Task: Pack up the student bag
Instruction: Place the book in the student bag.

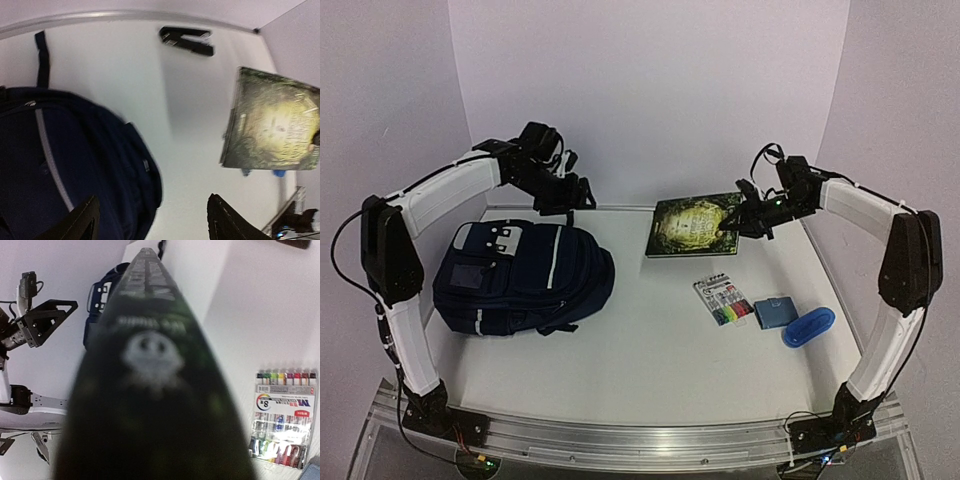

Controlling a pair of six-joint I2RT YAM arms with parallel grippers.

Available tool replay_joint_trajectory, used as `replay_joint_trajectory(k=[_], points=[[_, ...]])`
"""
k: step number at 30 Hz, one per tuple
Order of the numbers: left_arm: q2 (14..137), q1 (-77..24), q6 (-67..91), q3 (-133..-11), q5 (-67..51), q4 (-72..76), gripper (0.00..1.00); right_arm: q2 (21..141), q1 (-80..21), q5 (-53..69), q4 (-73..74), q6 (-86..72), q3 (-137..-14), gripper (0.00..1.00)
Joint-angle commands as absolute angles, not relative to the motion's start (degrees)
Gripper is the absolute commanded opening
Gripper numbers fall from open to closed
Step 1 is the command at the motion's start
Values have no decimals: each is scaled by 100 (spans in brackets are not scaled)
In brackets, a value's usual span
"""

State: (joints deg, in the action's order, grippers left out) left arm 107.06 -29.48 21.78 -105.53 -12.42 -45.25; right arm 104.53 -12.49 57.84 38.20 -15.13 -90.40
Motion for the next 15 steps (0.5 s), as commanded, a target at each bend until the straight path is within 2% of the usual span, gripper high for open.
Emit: replay_joint_trajectory(k=[1, 4, 10, 15], points=[[11506, -3405, 1708, -11358, 157, -6011, 72, 9985, -1329, 5655, 3480, -1166, -8939, 0], [12005, -3497, 1835, -11739, 147, -6309, 68, 10034, -1334, 5675, 3479, -1124, -8889, 0], [13005, -3609, 2268, -12846, 1042, -7150, 56, 10095, -1332, 5700, 3477, -1080, -8851, 0], [13423, -3742, 2387, -13235, 1570, -7451, 54, 10106, -1337, 5696, 3472, -1061, -8854, 0]])
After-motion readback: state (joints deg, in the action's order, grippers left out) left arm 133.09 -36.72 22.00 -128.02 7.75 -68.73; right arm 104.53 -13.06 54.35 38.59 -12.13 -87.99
